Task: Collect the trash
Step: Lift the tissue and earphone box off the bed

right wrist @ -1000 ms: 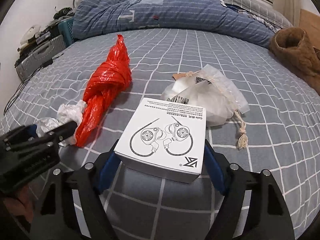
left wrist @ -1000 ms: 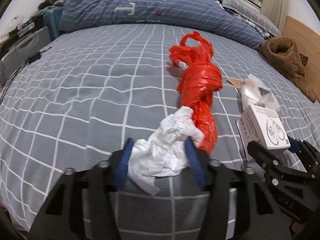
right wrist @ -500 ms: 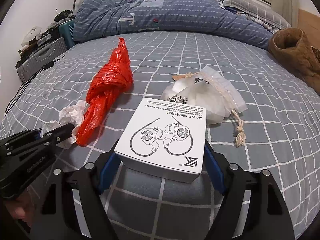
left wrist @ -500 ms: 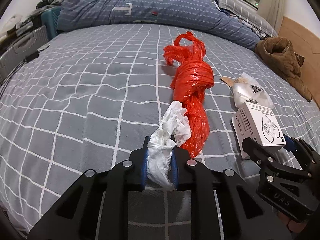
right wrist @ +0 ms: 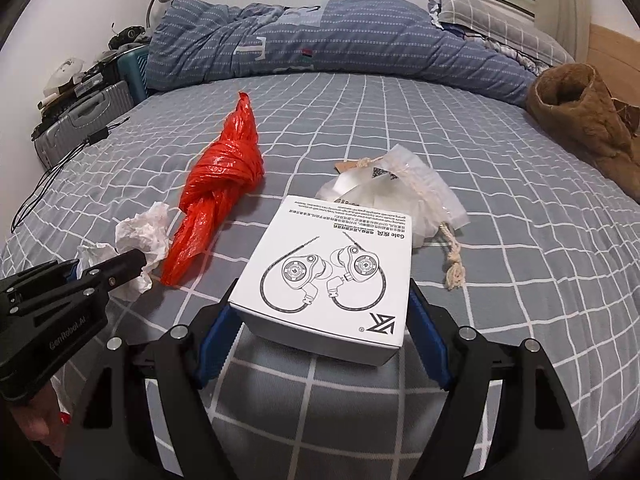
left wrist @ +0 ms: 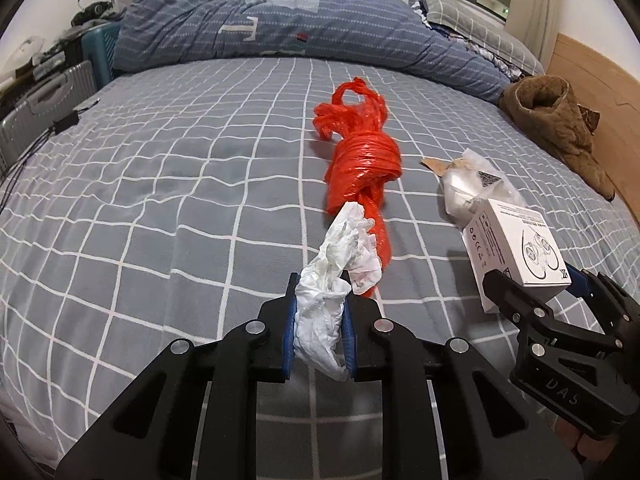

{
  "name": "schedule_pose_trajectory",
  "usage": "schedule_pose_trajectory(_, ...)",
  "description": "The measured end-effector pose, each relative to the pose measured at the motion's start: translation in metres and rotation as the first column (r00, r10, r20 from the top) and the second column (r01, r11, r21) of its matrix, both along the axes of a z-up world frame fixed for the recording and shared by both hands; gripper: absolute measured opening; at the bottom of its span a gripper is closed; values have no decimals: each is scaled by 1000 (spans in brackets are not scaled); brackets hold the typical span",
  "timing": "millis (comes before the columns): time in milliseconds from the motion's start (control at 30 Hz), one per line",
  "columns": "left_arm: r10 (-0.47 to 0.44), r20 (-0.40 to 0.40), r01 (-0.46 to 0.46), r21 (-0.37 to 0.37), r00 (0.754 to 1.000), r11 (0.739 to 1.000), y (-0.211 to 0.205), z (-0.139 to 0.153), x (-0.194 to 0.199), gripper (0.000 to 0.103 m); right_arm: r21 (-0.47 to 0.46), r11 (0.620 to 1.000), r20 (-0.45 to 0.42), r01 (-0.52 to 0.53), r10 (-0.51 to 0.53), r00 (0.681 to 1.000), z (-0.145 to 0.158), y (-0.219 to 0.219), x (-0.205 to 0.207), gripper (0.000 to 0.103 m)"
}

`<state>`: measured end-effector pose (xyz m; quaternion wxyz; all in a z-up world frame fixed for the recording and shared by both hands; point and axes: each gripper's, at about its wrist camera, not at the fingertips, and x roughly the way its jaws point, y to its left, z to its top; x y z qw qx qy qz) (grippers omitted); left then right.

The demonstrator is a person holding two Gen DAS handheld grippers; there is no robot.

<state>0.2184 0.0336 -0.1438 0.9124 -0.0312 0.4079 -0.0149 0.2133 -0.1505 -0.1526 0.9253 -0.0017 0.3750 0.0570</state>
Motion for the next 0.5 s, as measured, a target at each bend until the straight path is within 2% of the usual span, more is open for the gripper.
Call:
schedule_pose_trajectory(300, 8, 28, -9, 21, 1000, 1000, -5, 8, -19, 18, -14, 1000, 7, 7, -7, 1000, 8, -4, -20, 74)
schedule_pose_trajectory(500, -3, 20, 2, 37, 1000, 999, -12, 7, -33, 18, -15, 1000, 4, 17, -17, 1000, 11, -9, -32, 74)
